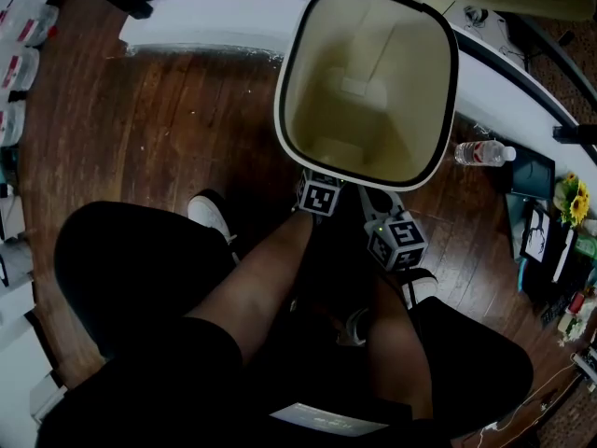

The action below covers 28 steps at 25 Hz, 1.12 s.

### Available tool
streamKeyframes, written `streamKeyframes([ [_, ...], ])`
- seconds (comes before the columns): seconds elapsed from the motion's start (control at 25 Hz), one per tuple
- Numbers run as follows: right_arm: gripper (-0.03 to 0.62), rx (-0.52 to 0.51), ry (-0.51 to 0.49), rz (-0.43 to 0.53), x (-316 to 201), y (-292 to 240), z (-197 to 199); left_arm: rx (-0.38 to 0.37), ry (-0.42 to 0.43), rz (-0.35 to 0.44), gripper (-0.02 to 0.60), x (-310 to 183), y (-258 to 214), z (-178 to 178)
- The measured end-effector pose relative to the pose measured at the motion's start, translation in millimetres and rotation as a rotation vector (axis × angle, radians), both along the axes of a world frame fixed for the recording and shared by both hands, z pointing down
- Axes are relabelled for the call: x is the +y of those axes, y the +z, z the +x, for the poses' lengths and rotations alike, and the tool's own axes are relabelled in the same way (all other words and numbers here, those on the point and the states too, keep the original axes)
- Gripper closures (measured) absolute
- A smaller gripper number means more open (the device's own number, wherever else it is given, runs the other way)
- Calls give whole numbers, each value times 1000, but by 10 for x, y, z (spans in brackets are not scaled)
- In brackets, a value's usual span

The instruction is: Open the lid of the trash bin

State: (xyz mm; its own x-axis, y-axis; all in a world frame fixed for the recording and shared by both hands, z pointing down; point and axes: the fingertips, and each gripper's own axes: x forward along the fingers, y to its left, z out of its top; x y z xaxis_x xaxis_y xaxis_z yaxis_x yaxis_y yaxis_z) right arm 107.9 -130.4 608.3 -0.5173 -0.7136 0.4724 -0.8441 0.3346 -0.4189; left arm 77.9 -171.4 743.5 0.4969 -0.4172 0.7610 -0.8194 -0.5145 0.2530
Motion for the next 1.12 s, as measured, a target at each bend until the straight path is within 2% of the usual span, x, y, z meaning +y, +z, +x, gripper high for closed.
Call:
streamKeyframes([
  [0.24, 576, 14, -4, 1, 26, -38, 4, 7, 4, -23, 541, 38, -25, 6],
  [0.6, 576, 39, 2, -8, 110, -41, 70, -12, 50, 12, 540, 69, -5, 0],
  [0.72, 576, 13, 13, -6, 133, -62, 71, -22, 66, 35, 540, 65, -48, -6],
  [0.96, 576, 60, 8, 5, 150, -100, 121, -3, 54, 33, 540, 77, -125, 4],
  [1.12, 576, 20, 29, 4, 196, -135, 115, 3, 30, 30, 540, 84, -168, 7],
])
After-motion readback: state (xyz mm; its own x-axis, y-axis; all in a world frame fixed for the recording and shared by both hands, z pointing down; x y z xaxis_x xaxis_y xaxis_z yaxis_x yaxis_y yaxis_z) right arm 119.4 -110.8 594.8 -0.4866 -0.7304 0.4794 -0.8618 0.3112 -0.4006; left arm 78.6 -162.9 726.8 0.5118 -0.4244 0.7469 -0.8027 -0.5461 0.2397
